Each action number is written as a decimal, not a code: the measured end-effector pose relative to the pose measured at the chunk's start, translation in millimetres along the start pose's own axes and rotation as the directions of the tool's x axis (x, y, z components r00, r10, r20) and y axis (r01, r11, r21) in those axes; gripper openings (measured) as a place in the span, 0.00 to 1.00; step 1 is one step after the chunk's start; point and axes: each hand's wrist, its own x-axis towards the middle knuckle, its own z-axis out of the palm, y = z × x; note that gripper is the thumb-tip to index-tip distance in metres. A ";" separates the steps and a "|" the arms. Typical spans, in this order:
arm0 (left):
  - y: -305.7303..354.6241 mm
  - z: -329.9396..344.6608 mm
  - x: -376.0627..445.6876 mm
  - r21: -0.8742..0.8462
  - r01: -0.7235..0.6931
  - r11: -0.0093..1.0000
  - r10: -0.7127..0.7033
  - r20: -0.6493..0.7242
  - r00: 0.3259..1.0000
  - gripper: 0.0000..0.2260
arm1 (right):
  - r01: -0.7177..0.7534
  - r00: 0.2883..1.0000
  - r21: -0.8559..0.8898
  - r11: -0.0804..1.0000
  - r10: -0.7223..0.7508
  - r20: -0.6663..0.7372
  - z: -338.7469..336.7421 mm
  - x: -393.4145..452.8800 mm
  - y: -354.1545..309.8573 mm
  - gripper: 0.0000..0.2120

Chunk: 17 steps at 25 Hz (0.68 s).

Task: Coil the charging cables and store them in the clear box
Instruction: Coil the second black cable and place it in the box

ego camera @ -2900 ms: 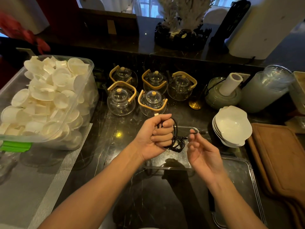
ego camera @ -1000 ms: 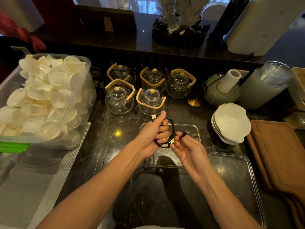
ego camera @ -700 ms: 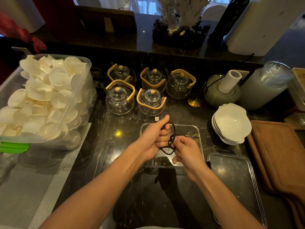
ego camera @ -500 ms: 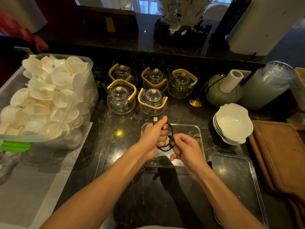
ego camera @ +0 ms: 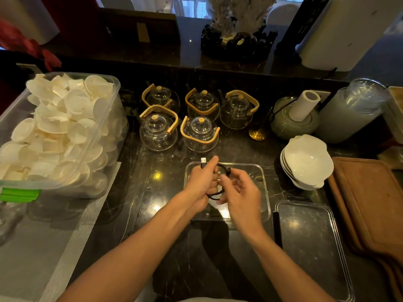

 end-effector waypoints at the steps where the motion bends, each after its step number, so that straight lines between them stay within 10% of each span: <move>1: -0.1 -2.0 0.5 -0.017 0.015 1.000 -0.015 0.017 1.000 0.17 | 0.021 0.999 -0.021 1.000 -0.022 -0.045 -3.1 2.6 -2.5 0.04; 9: 11.0 -10.4 9.8 -0.220 0.116 0.969 -0.076 0.182 0.980 0.18 | -0.279 0.956 0.519 0.808 0.284 0.072 -29.5 18.1 -18.2 0.11; 14: 6.8 -7.3 5.9 0.065 -0.042 0.997 0.027 0.216 0.976 0.18 | -0.686 0.724 0.433 0.584 0.607 0.328 -36.9 35.5 -6.8 0.05; 17: 3.6 -8.1 4.8 0.136 -0.070 0.988 0.038 0.223 0.974 0.18 | -0.719 0.688 0.279 0.636 0.597 0.412 -37.7 38.0 -1.9 0.06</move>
